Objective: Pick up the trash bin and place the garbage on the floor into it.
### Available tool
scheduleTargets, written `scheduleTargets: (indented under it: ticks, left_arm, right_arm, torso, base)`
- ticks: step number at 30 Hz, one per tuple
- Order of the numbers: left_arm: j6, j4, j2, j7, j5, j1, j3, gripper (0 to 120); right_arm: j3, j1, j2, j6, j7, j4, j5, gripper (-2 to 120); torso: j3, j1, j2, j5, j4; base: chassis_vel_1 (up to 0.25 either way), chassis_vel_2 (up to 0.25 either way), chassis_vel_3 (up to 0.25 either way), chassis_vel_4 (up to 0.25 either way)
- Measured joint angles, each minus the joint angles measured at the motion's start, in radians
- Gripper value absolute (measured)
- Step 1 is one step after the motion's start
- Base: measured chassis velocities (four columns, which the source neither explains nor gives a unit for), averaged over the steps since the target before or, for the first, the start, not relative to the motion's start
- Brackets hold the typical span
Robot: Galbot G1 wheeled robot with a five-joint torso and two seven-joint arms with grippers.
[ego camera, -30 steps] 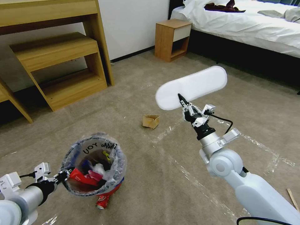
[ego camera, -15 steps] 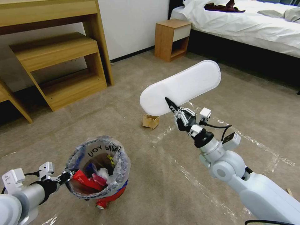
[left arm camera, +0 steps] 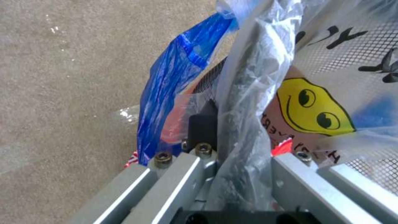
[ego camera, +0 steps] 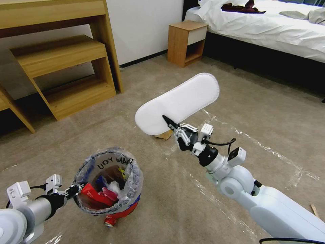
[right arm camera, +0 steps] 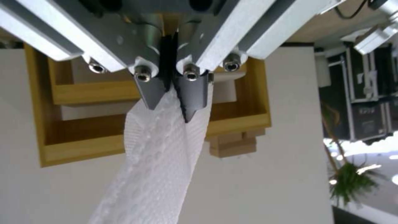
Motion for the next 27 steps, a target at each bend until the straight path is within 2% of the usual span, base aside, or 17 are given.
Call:
scheduleTargets:
  ticks: [11,27]
  left_arm:
    - [-0.001,-0.014,0.011,0.001,-0.007,-0.013,0.013,0]
    - [-0.001,-0.003,0.005,-0.001,-0.007,-0.048,0.028,0]
  right_arm:
    - [-0.103,0.111,-0.04,-0.009,-0.047,-0.009,-0.01,0]
    - [-0.268,0.216,-0.106,-0.054,-0.02,-0.016,-0.065,0]
  torso:
    - [0.0,0.0,0.0,0.0,-0.0001]
    - [0.0,0.0,0.0,0.0,-0.0001]
  base:
    - [0.0,0.0,0.0,0.0]
    - [0.0,0.0,0.0,0.0]
